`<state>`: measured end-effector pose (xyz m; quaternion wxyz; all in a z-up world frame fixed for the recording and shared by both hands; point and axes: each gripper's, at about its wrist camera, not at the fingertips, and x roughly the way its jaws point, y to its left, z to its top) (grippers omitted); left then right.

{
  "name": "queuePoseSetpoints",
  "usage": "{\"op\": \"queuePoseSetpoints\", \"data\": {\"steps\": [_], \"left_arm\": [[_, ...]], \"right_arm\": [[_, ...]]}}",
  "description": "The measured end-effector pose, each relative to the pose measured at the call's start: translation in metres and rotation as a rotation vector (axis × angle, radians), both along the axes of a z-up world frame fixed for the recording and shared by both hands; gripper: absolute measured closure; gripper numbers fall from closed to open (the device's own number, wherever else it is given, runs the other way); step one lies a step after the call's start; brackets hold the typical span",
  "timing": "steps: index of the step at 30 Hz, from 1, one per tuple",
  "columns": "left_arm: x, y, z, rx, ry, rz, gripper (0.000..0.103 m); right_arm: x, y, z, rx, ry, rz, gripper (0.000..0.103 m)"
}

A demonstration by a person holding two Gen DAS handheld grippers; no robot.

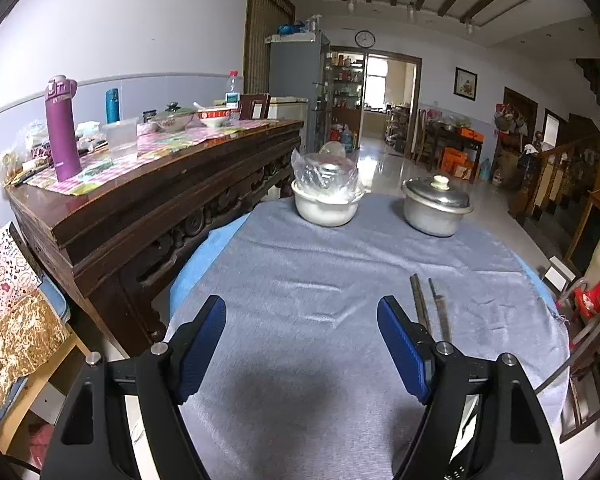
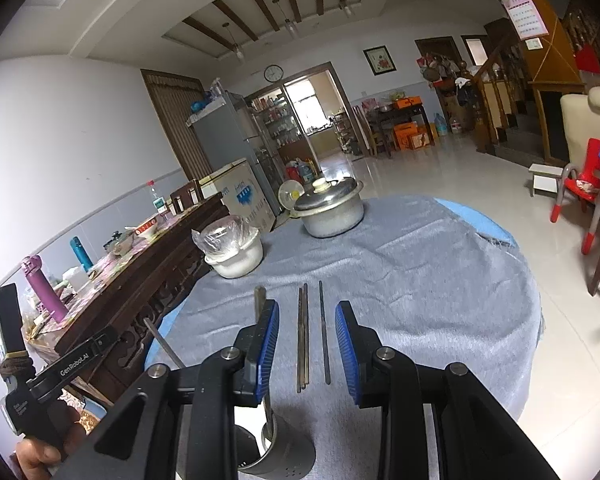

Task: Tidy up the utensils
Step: 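Close the right gripper on the remaining chopsticks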

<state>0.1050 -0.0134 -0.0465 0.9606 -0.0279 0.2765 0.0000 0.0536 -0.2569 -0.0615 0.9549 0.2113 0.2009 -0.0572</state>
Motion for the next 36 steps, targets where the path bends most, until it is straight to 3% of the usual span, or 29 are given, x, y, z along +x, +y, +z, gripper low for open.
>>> {"op": "queuePoseSetpoints", "data": {"steps": [36], "left_arm": [[0.092, 0.01, -0.081, 0.028, 0.214, 0.065, 0.024]], "right_arm": [[0.086, -0.062, -0.078, 0.188, 0.199, -0.046, 0.071]]}}
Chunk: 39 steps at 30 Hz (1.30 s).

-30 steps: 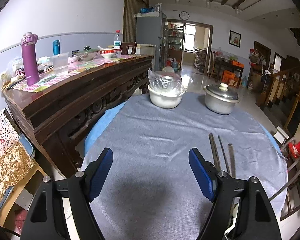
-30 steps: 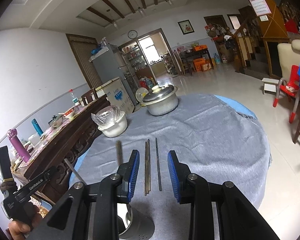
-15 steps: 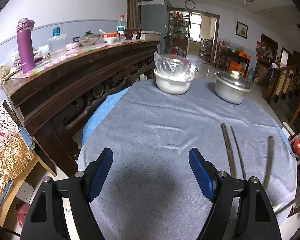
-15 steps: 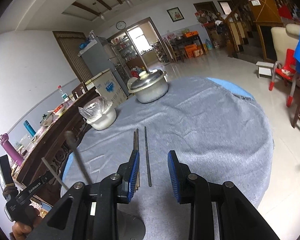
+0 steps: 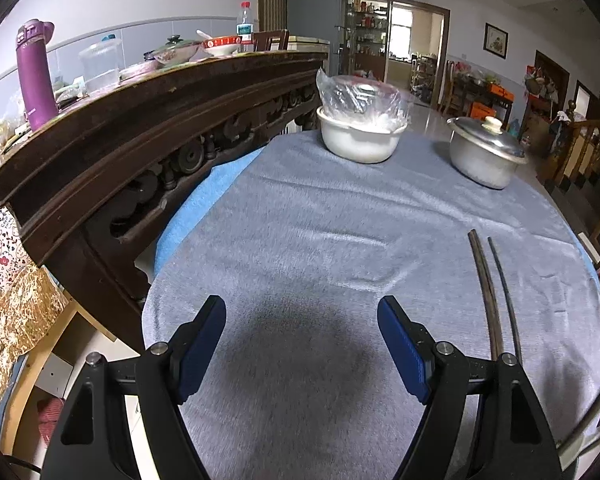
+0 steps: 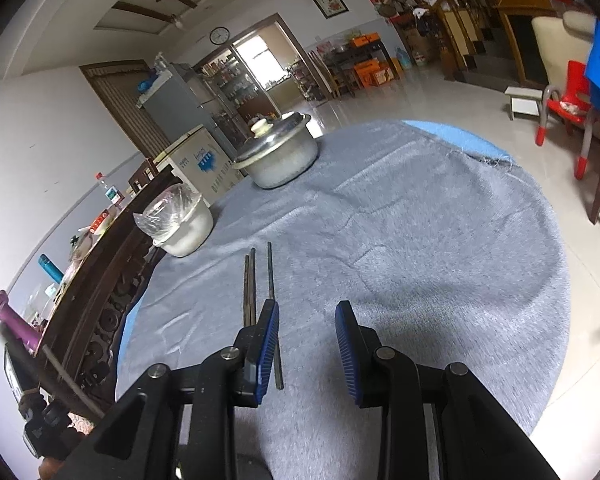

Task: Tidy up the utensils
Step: 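Close the right gripper on the remaining chopsticks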

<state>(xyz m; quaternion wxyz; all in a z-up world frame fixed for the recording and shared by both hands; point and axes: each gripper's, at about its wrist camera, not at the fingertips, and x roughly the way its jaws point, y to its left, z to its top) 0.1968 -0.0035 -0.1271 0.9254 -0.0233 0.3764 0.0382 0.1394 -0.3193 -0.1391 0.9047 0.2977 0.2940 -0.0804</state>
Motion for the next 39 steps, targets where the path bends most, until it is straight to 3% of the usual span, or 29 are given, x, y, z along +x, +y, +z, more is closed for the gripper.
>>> {"op": "queuePoseSetpoints", "data": {"steps": [12, 26, 36, 39], "left_arm": [[0.033, -0.011, -0.013, 0.024, 0.038, -0.027, 0.024], [0.09, -0.066, -0.023, 0.034, 0.11, -0.237, 0.024], [0.125, -0.111, -0.037, -0.003, 0.13, -0.373, 0.024], [0.137, -0.127, -0.043, -0.002, 0.13, -0.421, 0.024]], "right_arm": [[0.055, -0.014, -0.016, 0.027, 0.045, 0.061, 0.071], [0.175, -0.009, -0.039, 0.084, 0.142, 0.274, 0.071], [0.251, 0.021, -0.063, -0.032, 0.24, 0.345, 0.072], [0.263, 0.026, -0.075, -0.071, 0.277, 0.351, 0.082]]}}
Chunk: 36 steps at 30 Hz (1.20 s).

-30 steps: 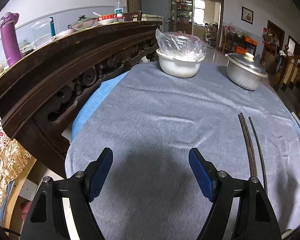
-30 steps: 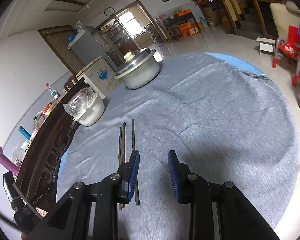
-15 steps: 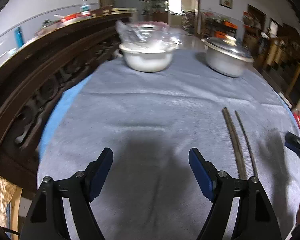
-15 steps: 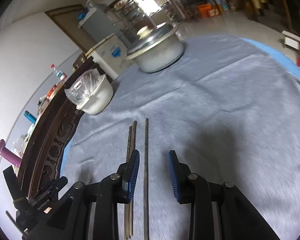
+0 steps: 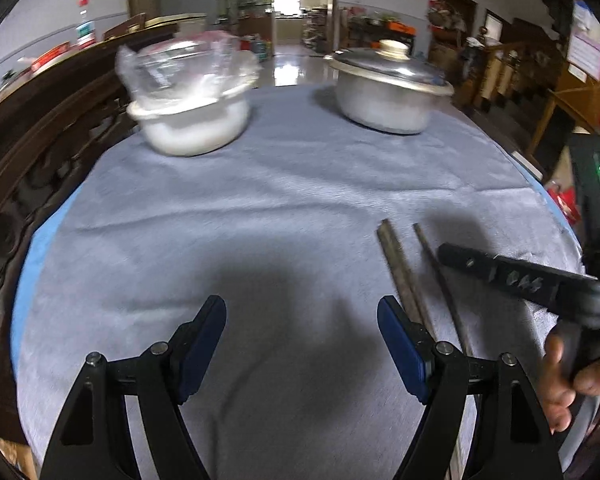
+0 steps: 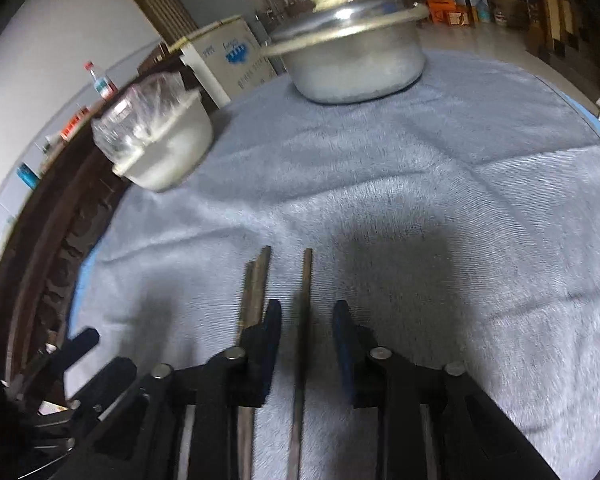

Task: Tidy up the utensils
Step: 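Close the right gripper on the remaining chopsticks, then close the left gripper on a chopstick while the right gripper holds its chopsticks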

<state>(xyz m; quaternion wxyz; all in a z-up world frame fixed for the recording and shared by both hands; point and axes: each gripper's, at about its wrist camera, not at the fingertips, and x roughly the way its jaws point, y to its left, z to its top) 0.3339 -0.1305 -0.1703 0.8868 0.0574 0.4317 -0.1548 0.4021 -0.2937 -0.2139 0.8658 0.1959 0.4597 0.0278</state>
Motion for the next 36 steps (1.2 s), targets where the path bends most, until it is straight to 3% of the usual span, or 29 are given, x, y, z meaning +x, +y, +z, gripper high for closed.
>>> {"op": "queuePoseSetpoints", "data": {"steps": [6, 13, 17, 23, 26, 32, 36], "left_arm": [[0.02, -0.031, -0.015, 0.001, 0.016, -0.08, 0.024], [0.043, -0.048, -0.038, -0.005, 0.1, -0.085, 0.024], [0.045, -0.056, -0.041, 0.003, 0.083, -0.097, 0.024], [0.049, -0.05, -0.042, 0.04, 0.069, -0.09, 0.012], [0.052, -0.039, -0.042, 0.102, 0.077, -0.073, 0.01], [0.049, -0.008, -0.041, 0.144, 0.11, -0.031, 0.011], [0.048, 0.0, -0.031, 0.08, 0.11, -0.024, 0.012]], "right_arm": [[-0.004, -0.003, -0.007, -0.068, -0.021, 0.006, 0.093], [-0.01, -0.025, -0.015, 0.086, -0.063, -0.017, 0.094], [-0.012, -0.034, -0.02, 0.152, -0.08, -0.029, 0.098], [-0.011, -0.038, -0.023, 0.2, -0.093, -0.033, 0.099], [-0.011, -0.038, -0.024, 0.203, -0.095, -0.033, 0.099], [-0.011, -0.037, -0.024, 0.201, -0.093, -0.037, 0.099], [-0.009, -0.034, -0.02, 0.188, -0.085, -0.035, 0.092]]}}
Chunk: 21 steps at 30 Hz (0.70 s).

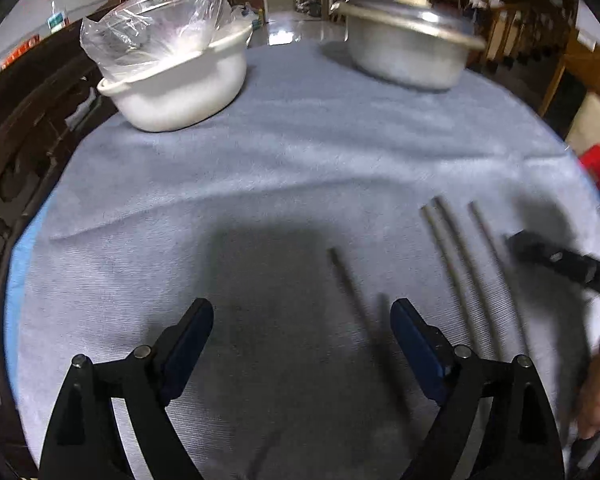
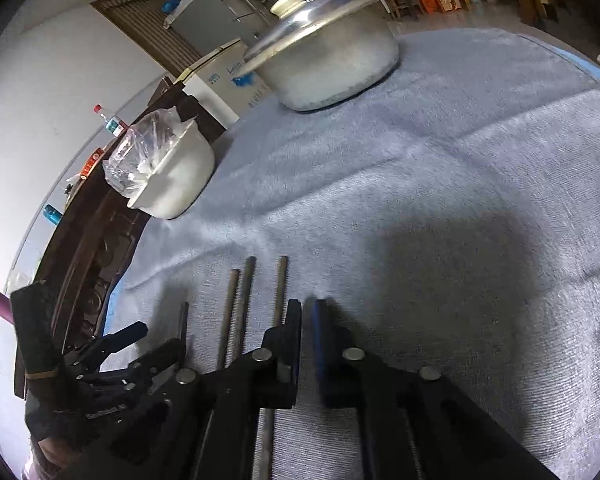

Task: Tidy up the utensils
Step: 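Close the left gripper on a chopstick while the right gripper holds its chopsticks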

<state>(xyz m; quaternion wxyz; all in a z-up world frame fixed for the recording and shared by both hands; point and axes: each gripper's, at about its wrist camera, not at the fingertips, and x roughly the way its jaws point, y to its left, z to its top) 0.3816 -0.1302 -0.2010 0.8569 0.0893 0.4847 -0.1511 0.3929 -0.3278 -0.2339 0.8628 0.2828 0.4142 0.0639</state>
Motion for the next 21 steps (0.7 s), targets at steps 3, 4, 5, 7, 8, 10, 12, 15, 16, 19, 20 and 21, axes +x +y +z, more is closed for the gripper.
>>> {"op": "queuePoseSetpoints", "data": {"steps": [3, 4, 5, 7, 8, 10, 12, 15, 16, 19, 20, 21], "left_arm": [[0.0, -0.011, 0.001, 0.032, -0.007, -0.021, 0.012], [0.002, -0.013, -0.002, 0.034, 0.013, -0.024, 0.012], [0.004, -0.013, -0.005, 0.035, 0.038, -0.016, 0.013], [0.011, -0.01, -0.011, 0.021, 0.092, 0.02, 0.018], [0.012, -0.008, -0.009, 0.012, 0.091, 0.033, 0.022], [0.017, -0.003, -0.007, -0.009, 0.122, 0.066, 0.025], [0.02, -0.002, -0.005, -0.015, 0.143, 0.088, 0.029], [0.026, -0.002, -0.004, 0.01, 0.173, 0.117, 0.038], [0.028, -0.002, -0.004, 0.016, 0.184, 0.122, 0.042], [0.041, -0.008, -0.002, 0.045, 0.194, 0.115, 0.052], [0.045, -0.009, -0.004, 0.047, 0.195, 0.109, 0.055], [0.05, -0.013, -0.004, 0.052, 0.195, 0.099, 0.056]], "right_arm": [[0.012, 0.012, 0.006, -0.055, 0.021, 0.04, 0.092], [0.016, 0.015, 0.008, -0.071, 0.028, 0.051, 0.092], [0.02, 0.018, 0.009, -0.098, 0.039, 0.056, 0.093], [0.026, 0.021, 0.01, -0.141, 0.065, 0.058, 0.092], [0.031, 0.023, 0.011, -0.144, 0.076, 0.075, 0.092], [0.038, 0.029, 0.012, -0.178, 0.103, 0.096, 0.091], [0.044, 0.037, 0.014, -0.223, 0.124, 0.119, 0.087], [0.053, 0.051, 0.018, -0.322, 0.172, 0.15, 0.083], [0.056, 0.056, 0.019, -0.356, 0.19, 0.156, 0.083], [0.063, 0.07, 0.019, -0.46, 0.23, 0.186, 0.084], [0.065, 0.076, 0.019, -0.505, 0.248, 0.198, 0.084], [0.064, 0.078, 0.019, -0.531, 0.259, 0.203, 0.084]]}}
